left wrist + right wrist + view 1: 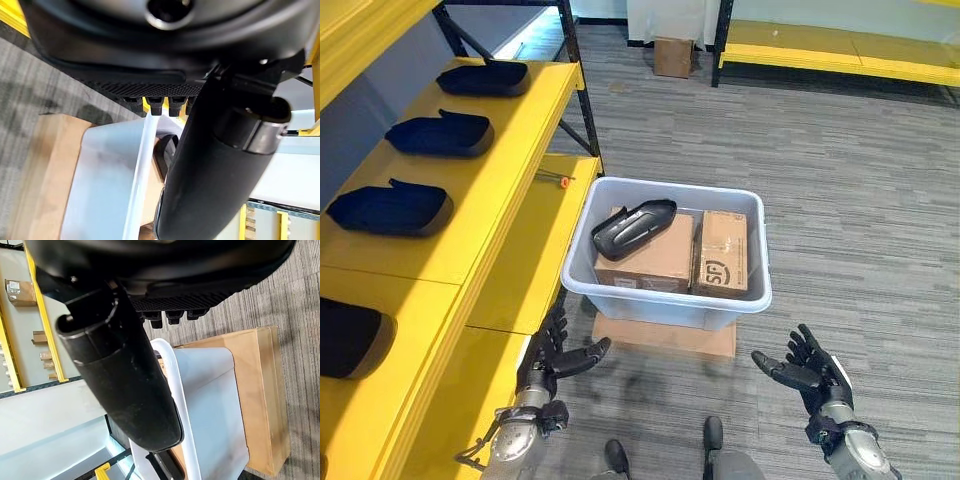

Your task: Move parts from the plastic box to the shelf.

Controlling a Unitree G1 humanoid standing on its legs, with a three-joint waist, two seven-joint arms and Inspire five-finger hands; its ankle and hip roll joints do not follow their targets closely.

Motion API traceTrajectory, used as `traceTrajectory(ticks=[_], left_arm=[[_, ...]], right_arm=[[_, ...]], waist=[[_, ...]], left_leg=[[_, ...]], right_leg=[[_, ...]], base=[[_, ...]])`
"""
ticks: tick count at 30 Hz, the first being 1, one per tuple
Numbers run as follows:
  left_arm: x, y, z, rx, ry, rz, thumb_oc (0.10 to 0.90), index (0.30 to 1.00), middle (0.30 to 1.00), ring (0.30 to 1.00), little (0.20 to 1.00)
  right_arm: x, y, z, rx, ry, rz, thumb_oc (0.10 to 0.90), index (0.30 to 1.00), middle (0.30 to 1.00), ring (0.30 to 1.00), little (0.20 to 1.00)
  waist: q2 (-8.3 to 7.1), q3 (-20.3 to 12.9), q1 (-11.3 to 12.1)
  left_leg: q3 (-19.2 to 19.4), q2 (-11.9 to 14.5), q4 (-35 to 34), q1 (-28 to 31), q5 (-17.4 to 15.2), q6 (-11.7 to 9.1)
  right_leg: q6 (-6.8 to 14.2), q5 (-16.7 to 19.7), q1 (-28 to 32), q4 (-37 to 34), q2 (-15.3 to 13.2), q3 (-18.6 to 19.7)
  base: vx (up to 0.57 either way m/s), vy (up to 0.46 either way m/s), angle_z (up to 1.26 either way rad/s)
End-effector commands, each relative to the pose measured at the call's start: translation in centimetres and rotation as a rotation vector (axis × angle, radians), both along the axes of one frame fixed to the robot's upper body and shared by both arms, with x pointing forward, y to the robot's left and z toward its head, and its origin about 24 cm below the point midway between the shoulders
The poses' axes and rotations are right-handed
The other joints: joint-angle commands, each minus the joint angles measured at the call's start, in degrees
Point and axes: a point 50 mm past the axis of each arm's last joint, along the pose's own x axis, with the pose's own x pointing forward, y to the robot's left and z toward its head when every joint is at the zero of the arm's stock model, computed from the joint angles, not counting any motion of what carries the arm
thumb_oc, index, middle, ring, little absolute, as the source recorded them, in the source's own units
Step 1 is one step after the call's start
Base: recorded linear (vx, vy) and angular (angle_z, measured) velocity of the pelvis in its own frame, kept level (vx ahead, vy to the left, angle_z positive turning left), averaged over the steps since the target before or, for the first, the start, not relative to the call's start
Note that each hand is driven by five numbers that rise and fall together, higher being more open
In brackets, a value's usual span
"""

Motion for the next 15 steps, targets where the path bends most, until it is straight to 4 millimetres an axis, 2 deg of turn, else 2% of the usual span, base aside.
traceTrajectory(ticks=[1,5,8,9,11,13,15], left_arm=[[1.4,1.2,3.9,0.044,-0.198,-0.005,0.900,1.000,1.000,1.000,1.000],[2.3,0.7,4.4,0.028,-0.225,-0.019,0.900,1.000,1.000,1.000,1.000],[2.5,0.7,4.5,0.011,-0.232,-0.006,0.900,1.000,1.000,1.000,1.000],[2.7,0.7,4.7,0.014,-0.242,-0.002,0.900,1.000,1.000,1.000,1.000],[2.9,0.6,5.0,0.016,-0.256,-0.006,0.900,1.000,1.000,1.000,1.000],[2.7,0.6,5.0,0.009,-0.258,-0.005,0.900,1.000,1.000,1.000,1.000],[2.6,0.5,5.1,-0.007,-0.265,-0.001,0.900,1.000,1.000,1.000,1.000]], right_arm=[[2.6,0.0,4.1,-0.029,-0.235,0.027,0.900,1.000,1.000,1.000,1.000],[2.9,-0.2,4.5,-0.045,-0.253,0.017,0.900,1.000,1.000,1.000,1.000],[3.0,-0.3,4.8,-0.053,-0.267,0.017,0.900,1.000,1.000,1.000,1.000],[3.1,-0.3,4.9,-0.057,-0.270,0.017,0.900,1.000,1.000,1.000,1.000],[3.2,-0.4,5.0,-0.060,-0.276,0.020,0.900,1.000,1.000,1.000,1.000],[3.2,-0.5,5.1,-0.064,-0.275,0.024,0.900,1.000,1.000,1.000,1.000],[3.3,-0.6,5.6,-0.074,-0.293,0.028,0.900,1.000,1.000,1.000,1.000]], waist=[[-1.91,-3.2,0.1],[-1.37,-3.1,-0.5],[-1.39,-3.0,-0.6],[-1.32,-2.6,-0.6],[-1.44,-2.1,-0.4],[-1.77,-1.1,0.1],[-2.24,0.7,1.0]], left_leg=[[-3.4,-0.9,4.4,0.3,-7.5,1.2],[-4.1,1.6,5.0,0.4,-6.4,-0.6],[-4.5,2.5,6.4,0.1,-6.4,-1.2],[-4.9,3.1,8.1,0.0,-6.6,-1.5],[-6.0,4.1,11.4,-1.5,-5.0,-1.9],[-7.9,5.2,19.8,-4.5,-2.0,-2.2],[-11.0,4.0,29.0,-8.9,0.4,-1.9]], right_leg=[[1.9,-4.5,-1.8,3.9,-0.5,1.5],[0.3,-7.1,-1.6,5.9,1.4,1.4],[-0.4,-7.8,-1.5,6.5,2.1,1.3],[-0.9,-8.4,-1.2,6.9,2.5,1.4],[-2.0,-8.8,-0.9,6.8,3.5,1.5],[-3.6,-9.2,0.0,6.7,4.6,1.5],[-4.9,-9.6,0.9,6.4,5.2,1.6]], base=[[0.06,-0.118,0.02],[0.06,-0.161,0.05],[0.06,-0.134,0.15],[0.05,-0.125,0.06],[0.05,-0.198,0.07],[0.05,-0.254,0.07],[0.01,-0.207,0.08]])
